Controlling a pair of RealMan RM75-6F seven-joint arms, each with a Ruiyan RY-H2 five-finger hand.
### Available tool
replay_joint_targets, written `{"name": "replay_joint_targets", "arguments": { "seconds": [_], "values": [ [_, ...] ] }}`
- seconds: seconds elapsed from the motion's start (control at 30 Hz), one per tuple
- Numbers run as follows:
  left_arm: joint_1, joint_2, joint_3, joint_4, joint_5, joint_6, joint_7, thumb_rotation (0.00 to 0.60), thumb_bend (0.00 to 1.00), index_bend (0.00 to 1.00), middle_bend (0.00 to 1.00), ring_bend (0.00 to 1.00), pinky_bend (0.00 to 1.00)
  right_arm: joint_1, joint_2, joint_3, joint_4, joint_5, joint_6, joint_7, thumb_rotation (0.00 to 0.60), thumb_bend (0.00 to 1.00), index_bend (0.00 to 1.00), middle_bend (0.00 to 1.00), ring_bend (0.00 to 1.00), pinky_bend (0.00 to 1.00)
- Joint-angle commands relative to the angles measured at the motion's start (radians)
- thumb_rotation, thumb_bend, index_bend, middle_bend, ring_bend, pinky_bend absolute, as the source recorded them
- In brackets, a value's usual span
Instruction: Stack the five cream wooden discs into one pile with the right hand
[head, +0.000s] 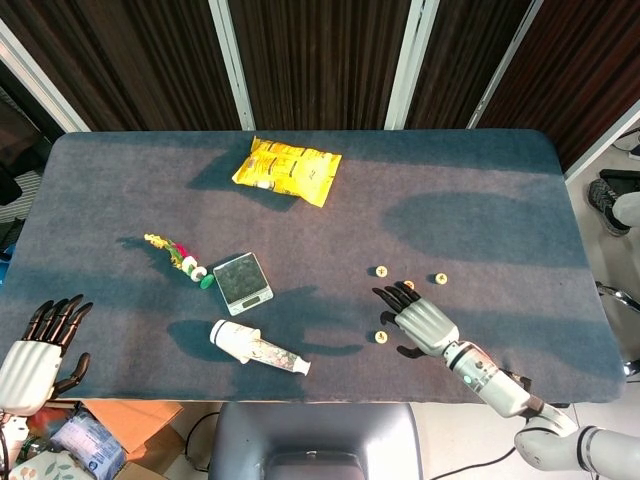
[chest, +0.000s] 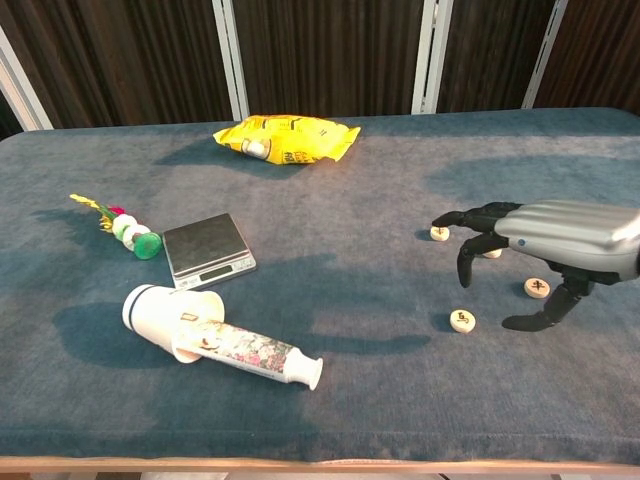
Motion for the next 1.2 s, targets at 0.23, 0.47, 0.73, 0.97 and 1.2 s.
{"name": "replay_joint_targets", "arguments": {
  "seconds": [0.23,0.47,0.73,0.97,1.2],
  "values": [
    [0.014,0.013,0.003,-0.011,0.0,0.017,0.002,0.6,0.5,0.0,0.0,0.0,0.0,0.032,-0.051,-0.015,0.052,0.032,-0.023,-0.033,0.6,0.38,0.53,0.0,0.0,0.0],
    [0.017,0.02,0.001,-0.02,-0.017,0.007,-0.006,0.6,0.5,0.0,0.0,0.0,0.0,0.051,-0.076,-0.017,0.075,0.05,-0.027,-0.061,0.6,0.43,0.54,0.0,0.0,0.0],
    [0.02,0.025,0.004,-0.019,0.002,0.021,-0.019,0.6,0.5,0.0,0.0,0.0,0.0,0.064,-0.091,-0.029,0.073,0.069,-0.036,-0.075,0.6,0.43,0.55,0.0,0.0,0.0],
    [0.019,0.027,0.004,-0.017,0.002,0.017,-0.023,0.6,0.5,0.0,0.0,0.0,0.0,0.07,-0.1,-0.035,0.069,0.081,-0.03,-0.087,0.6,0.43,0.57,0.0,0.0,0.0],
    [0.023,0.03,0.005,-0.015,0.009,0.027,-0.035,0.6,0.5,0.0,0.0,0.0,0.0,0.074,-0.106,-0.036,0.066,0.111,-0.041,-0.114,0.6,0.44,0.6,0.0,0.0,0.0]
  ]
}}
